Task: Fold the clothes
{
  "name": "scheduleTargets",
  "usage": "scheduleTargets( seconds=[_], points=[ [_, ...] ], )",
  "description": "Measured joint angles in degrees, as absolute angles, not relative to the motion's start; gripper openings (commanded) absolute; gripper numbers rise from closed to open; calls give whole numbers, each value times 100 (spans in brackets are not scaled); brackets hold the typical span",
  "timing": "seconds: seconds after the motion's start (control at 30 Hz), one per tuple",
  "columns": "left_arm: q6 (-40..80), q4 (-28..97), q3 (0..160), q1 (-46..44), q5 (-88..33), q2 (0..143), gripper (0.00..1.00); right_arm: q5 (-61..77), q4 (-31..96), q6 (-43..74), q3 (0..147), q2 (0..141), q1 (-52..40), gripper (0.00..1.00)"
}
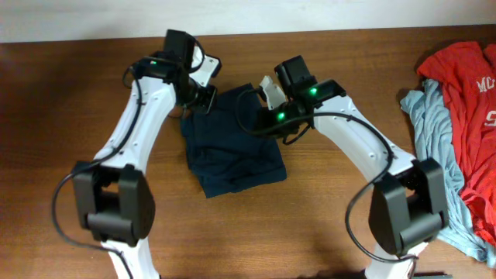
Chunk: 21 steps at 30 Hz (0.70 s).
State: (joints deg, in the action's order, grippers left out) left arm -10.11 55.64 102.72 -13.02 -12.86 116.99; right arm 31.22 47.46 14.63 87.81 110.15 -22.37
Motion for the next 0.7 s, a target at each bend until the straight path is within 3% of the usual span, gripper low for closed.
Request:
scheduleTargets(
  seconds=[0.33,0.7],
  points=[
    [-1096,5424,10274,-1372,-1358,13008,36,3570,4805,1347,8691,11979,-2539,8],
    [-1096,5439,10298,-1341,-1391,13008,36,2971,6895,834,8611,12254,-2694,4]
  ],
)
